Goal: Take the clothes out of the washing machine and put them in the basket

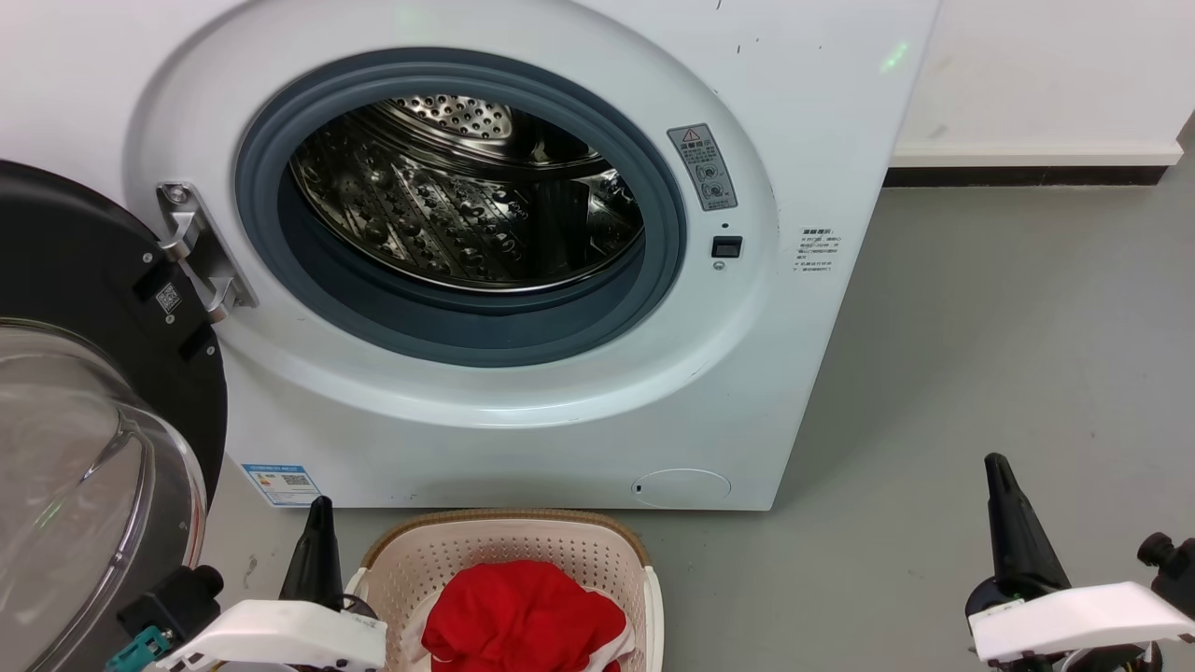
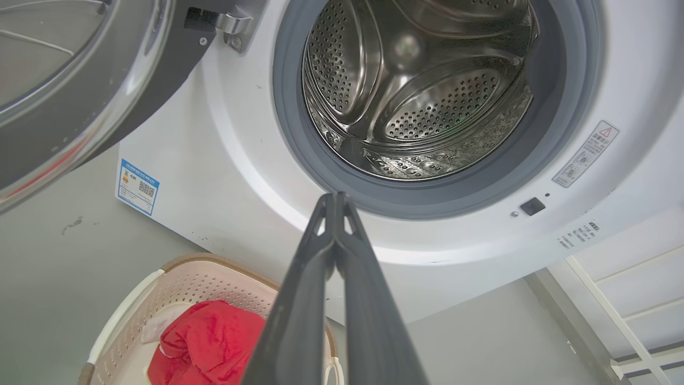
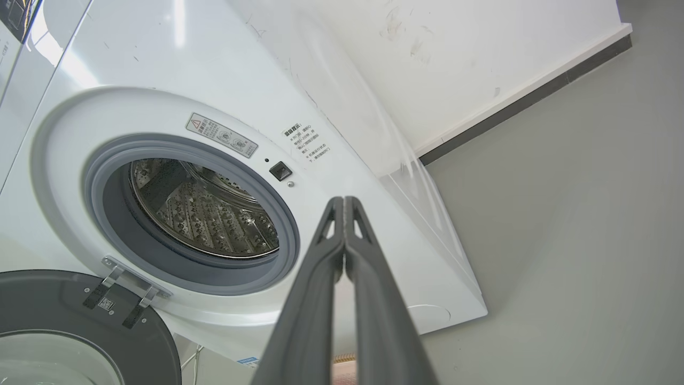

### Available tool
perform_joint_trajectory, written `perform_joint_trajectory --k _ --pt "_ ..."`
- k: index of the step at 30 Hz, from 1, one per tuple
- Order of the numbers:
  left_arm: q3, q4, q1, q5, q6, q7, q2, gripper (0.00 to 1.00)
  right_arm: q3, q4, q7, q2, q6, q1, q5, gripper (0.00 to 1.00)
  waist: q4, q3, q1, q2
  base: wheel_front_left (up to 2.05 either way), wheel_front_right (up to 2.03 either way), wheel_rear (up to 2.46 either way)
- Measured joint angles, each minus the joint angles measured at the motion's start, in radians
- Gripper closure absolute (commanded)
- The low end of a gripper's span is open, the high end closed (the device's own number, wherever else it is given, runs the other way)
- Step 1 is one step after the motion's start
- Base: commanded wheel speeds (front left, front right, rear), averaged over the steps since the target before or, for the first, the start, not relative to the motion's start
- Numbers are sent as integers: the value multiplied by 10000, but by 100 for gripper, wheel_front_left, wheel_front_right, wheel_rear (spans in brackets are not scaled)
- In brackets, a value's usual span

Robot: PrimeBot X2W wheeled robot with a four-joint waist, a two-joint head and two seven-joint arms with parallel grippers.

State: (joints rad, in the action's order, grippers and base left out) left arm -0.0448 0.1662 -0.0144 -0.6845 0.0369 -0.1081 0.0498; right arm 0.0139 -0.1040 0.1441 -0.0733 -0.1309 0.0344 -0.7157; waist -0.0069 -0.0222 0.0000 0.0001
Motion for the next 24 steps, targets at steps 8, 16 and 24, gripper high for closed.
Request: perform_joint_trajectory --k 8,16,24 --pt "-82 96 169 -1151 123 268 0 100 36 -176 -234 -29 0 -144 -1183 100 6 16 0 0 0 0 0" --pt "-176 196 263 -2211 222 535 0 100 81 -322 -491 -50 0 -341 -2261 100 12 33 0 0 0 0 0" --pt "-242 282 403 -3168 326 765 0 100 125 -474 -731 -63 2 -449 -3231 100 18 50 0 0 0 0 0"
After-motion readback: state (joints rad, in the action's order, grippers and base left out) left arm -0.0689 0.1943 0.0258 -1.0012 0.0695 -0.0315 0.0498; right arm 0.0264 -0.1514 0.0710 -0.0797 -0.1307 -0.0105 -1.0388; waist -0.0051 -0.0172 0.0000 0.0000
